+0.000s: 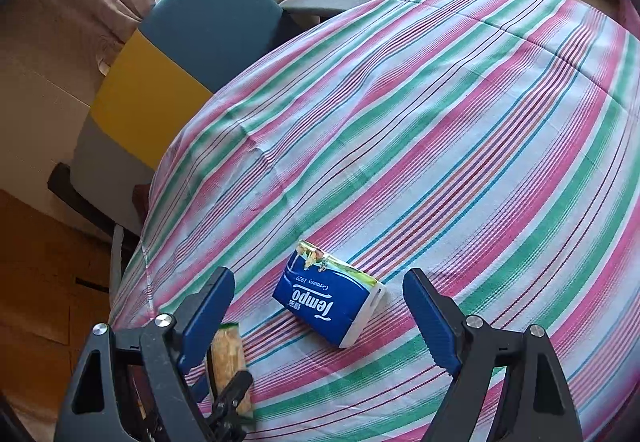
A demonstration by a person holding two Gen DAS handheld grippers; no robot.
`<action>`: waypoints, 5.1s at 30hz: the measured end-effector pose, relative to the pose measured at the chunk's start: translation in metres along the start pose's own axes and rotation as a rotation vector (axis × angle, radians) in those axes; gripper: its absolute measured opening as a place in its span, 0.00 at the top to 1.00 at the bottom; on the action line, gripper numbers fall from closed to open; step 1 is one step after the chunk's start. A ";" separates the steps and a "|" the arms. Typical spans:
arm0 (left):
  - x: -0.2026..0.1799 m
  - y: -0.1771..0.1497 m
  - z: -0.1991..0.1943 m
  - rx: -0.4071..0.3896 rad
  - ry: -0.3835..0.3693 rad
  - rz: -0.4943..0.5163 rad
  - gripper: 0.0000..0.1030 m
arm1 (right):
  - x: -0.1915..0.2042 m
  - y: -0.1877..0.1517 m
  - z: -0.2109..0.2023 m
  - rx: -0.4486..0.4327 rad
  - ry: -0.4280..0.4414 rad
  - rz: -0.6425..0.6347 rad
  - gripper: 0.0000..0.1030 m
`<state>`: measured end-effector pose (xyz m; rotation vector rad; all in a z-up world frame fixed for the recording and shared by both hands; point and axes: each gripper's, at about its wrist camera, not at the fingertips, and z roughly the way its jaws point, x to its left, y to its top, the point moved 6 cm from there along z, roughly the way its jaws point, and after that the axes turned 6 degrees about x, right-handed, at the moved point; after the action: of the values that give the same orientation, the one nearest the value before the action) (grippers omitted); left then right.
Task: Organize objects
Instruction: 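Grasp cracker snack with left tool while right tool grasps blue Tempo tissue pack, then lower the cracker snack into the gold tray and open the left tool, then carry the blue Tempo tissue pack into the gold tray and open the right tool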
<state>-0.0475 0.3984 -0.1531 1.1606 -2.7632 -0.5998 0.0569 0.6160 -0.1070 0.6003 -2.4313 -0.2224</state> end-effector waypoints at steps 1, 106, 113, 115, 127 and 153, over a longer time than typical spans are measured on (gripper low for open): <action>-0.001 -0.013 -0.006 -0.010 -0.001 0.000 0.57 | 0.000 -0.001 0.003 0.011 -0.010 -0.009 0.16; 0.251 -0.134 -0.162 -0.232 -0.111 -0.616 0.58 | 0.063 -0.098 0.084 0.201 -0.324 -0.852 0.47; 0.244 -0.081 -0.136 -0.203 -0.035 -0.487 0.58 | 0.063 -0.096 0.086 0.203 -0.324 -0.853 0.47; 0.245 -0.067 -0.120 -0.181 0.000 -0.439 0.58 | 0.063 -0.094 0.087 0.204 -0.324 -0.853 0.47; 0.277 -0.056 -0.078 -0.052 0.077 -0.473 0.56 | 0.064 -0.095 0.087 0.203 -0.326 -0.857 0.46; 0.265 -0.191 -0.199 -0.275 0.283 -0.544 0.56 | 0.068 -0.101 0.083 0.175 -0.402 -0.831 0.49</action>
<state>-0.0624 0.0265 -0.0631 1.7694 -2.0495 -0.7569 -0.0049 0.4961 -0.1671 1.7737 -2.4333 -0.5039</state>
